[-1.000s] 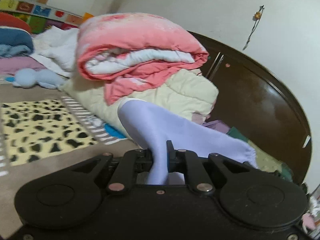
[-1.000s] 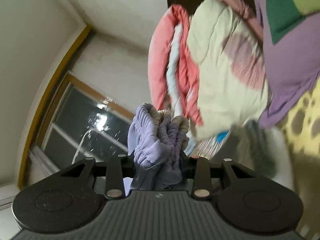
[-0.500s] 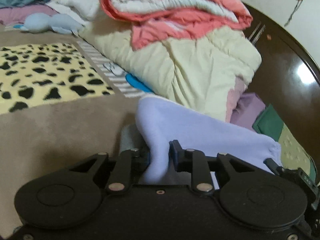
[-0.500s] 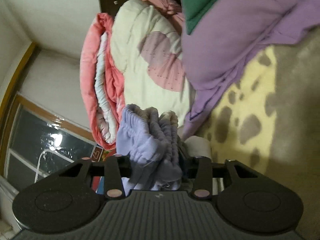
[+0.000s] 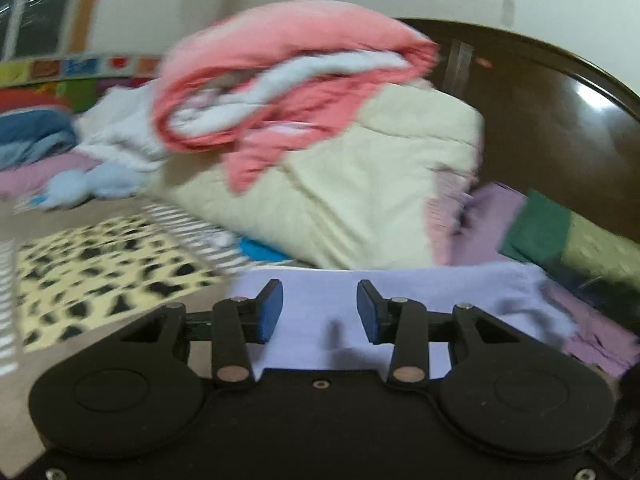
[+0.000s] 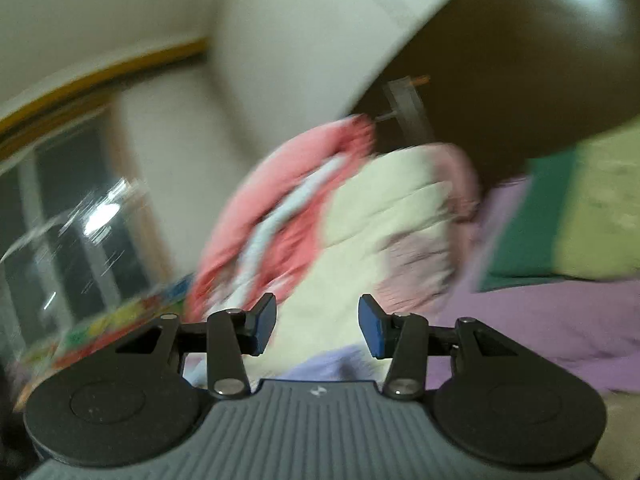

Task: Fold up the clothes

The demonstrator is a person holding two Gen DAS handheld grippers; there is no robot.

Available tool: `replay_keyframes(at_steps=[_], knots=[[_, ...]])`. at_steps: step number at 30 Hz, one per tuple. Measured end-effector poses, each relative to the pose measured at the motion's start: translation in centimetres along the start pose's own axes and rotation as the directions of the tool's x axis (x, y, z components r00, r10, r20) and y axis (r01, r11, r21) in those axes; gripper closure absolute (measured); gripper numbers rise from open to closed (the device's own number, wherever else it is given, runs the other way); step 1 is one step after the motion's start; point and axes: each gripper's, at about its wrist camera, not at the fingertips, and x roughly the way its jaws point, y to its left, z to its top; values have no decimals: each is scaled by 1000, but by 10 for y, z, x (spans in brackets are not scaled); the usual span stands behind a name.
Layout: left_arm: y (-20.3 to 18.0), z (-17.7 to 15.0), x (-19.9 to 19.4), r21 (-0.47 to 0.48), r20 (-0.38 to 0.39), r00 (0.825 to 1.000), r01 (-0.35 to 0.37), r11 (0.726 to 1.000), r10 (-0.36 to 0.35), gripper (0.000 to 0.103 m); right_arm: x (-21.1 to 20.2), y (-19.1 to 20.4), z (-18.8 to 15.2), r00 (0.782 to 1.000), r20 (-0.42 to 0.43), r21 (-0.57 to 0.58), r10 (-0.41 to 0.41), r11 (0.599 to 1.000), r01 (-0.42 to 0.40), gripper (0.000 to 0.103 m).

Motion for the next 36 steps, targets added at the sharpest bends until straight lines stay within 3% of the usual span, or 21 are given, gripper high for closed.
replay_keyframes(at_steps=[3,5,10,13,17,21,23,25,27,32,36], knots=[[-17,-16,31,58,-68,998,-3,998,7,64,34,-6,-25,978,-206,-19,-42,999,39,57],[-25,-33,51,156,-126,990,-39,987,59,63,39,-12,-31,974,-219,-23,-64,998,61,57],[-21,-29,44,137,-126,989,-63,989,81,61,46,-11,-34,970,-229,-62,-76,996,63,58],[-24,-29,18,130,-94,991,-86,988,99,48,37,-5,-29,974,-218,-27,-61,998,56,58],[-18,-29,-27,-10,-81,992,-101,995,100,43,12,3,-19,979,-201,41,-39,998,48,47],[-27,-33,-75,-108,-87,990,-117,987,108,31,-13,19,-18,974,-225,95,-22,995,45,37],[-35,-33,-98,-139,-94,988,-133,981,121,26,-24,24,-16,963,-269,138,-5,990,44,28],[-45,-31,-119,-149,-101,986,-145,978,131,17,-33,30,-12,952,-307,169,12,985,42,8],[-56,-27,-143,-153,-91,984,-163,975,150,8,-43,45,-3,937,-348,136,7,990,43,0],[-78,-15,-185,-110,-47,968,-250,962,246,0,-81,72,16,915,-404,73,5,997,27,0],[-92,-10,-211,-64,-13,948,-318,946,318,0,-102,86,33,889,-453,-12,-69,997,72,0]])
